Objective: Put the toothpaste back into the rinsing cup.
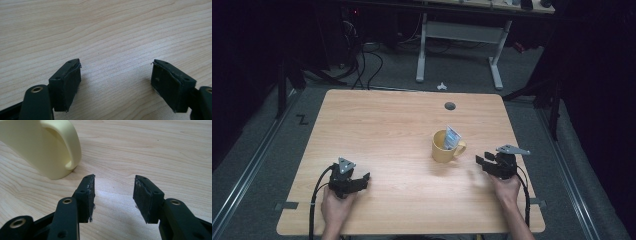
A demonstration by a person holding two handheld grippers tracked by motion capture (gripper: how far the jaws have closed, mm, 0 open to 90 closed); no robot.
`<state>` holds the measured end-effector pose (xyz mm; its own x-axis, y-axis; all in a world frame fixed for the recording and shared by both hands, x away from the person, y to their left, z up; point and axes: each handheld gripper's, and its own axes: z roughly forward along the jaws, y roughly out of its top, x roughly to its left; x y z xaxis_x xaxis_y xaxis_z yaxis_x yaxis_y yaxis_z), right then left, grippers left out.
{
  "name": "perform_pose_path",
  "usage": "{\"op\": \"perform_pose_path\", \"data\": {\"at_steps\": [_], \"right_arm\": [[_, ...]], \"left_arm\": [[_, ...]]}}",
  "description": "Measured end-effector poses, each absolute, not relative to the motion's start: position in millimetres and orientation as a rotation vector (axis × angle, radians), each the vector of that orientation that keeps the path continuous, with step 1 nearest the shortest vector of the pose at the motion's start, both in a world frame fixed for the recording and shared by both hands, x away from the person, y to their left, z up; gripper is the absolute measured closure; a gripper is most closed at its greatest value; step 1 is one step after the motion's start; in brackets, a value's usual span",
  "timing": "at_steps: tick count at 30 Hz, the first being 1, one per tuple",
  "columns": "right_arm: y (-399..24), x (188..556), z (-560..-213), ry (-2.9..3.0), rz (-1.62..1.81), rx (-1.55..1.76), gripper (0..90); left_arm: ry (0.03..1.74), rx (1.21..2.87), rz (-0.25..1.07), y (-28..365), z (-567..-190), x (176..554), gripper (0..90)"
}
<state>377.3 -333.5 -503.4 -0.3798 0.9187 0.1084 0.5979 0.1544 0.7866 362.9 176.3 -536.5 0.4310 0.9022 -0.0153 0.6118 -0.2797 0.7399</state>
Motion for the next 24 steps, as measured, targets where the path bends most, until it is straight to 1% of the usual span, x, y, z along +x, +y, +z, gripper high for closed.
{"op": "perform_pose_path", "data": {"at_steps": [24], "right_arm": [[-322.8,382.6,-516.4,2.059,0.951,1.431,50.2]], "left_arm": [[1.272,2.004,0.545,176.3,-536.5,362.9,24.1]]}}
